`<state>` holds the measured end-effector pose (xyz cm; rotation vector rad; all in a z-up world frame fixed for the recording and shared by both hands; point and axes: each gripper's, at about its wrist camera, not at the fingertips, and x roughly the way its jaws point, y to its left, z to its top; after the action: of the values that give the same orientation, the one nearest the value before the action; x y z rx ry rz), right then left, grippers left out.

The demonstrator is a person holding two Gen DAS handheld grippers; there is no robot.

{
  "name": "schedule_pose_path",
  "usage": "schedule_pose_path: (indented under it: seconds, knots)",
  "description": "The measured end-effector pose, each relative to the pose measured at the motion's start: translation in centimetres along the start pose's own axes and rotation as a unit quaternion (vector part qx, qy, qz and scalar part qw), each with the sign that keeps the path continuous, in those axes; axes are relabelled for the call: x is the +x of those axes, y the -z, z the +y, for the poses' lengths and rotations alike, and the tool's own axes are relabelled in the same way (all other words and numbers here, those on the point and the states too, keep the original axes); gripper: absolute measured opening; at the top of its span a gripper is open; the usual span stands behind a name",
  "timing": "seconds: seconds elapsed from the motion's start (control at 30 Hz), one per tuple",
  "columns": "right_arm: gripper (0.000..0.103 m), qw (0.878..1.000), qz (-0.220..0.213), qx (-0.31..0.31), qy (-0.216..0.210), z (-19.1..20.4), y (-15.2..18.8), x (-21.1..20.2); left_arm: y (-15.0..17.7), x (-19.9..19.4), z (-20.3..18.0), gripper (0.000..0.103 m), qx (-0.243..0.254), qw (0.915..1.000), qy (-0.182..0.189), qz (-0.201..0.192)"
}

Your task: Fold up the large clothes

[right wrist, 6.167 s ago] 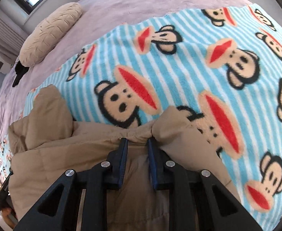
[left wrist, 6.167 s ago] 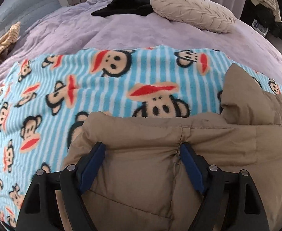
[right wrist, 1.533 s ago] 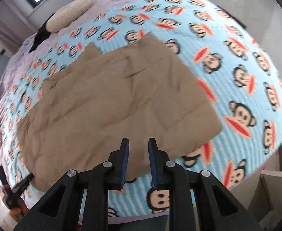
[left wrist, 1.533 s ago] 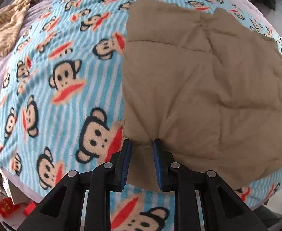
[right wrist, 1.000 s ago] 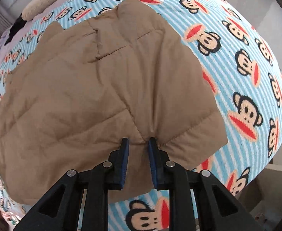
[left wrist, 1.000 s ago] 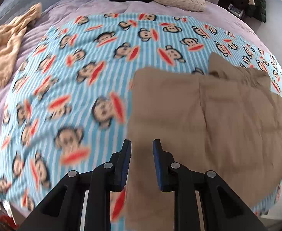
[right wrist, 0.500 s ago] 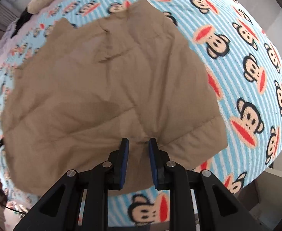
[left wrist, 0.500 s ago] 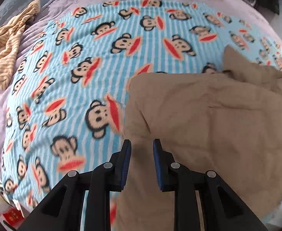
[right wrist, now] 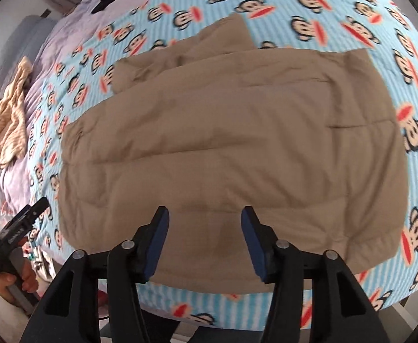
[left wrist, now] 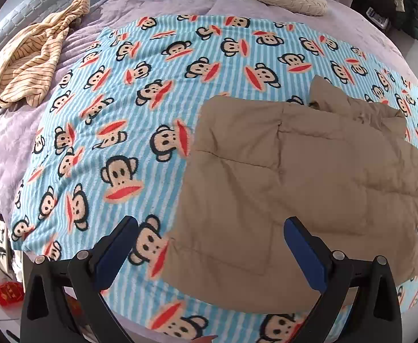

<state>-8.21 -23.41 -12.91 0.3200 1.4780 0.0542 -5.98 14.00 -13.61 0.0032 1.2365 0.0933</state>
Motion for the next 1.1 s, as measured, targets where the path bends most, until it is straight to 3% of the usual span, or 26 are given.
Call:
schedule_pose_path:
  seconds: [0.2, 0.53, 0.67, 0.8, 0.9, 0.97, 1.03, 1.1]
  knots:
    - [0.084, 1.0, -0.001, 0.011, -0.007, 3.1, 0.2, 1.7, 0.1, 1.1, 1.6, 0.102, 0.026, 0.9995, 0.01, 0.017]
    - [0.086, 0.998, 0.001, 0.045, -0.033, 7.6, 1.3, 4.0, 0.5, 4.3, 4.1, 0.102, 0.045, 0.9969, 0.043, 0.049]
    - [0.086, 0.998, 0.008, 0.052, -0.021, 8.1, 1.7, 4.9, 0.4, 6.0, 5.6, 0.102, 0.044, 0.992, 0.091, 0.076]
    - [0.086, 0.997, 0.014, 0.068, -0.019, 8.0, 1.9, 5.6, 0.3, 6.2, 6.9, 0.102, 0.046, 0.9881, 0.125, 0.076]
    - [0.086, 0.996, -0.006, 0.08, -0.03, 7.7, 1.9, 5.0, 0.0, 6.2, 8.1, 0.102, 0.036, 0.9854, 0.149, 0.074]
    - [0.079, 0.995, -0.021, 0.092, -0.04, 7.3, 1.7, 4.7, -0.2, 6.4, 8.7, 0.102, 0.027, 0.9833, 0.165, 0.072]
    - [0.027, 0.994, -0.027, 0.102, -0.035, 6.9, 1.4, 4.8, -0.6, 6.9, 9.1, 0.102, 0.016, 0.9795, 0.187, 0.073]
    - [0.016, 0.994, -0.017, 0.108, -0.025, 6.3, 1.2, 5.7, -1.0, 7.7, 9.3, 0.102, 0.01, 0.9722, 0.22, 0.079]
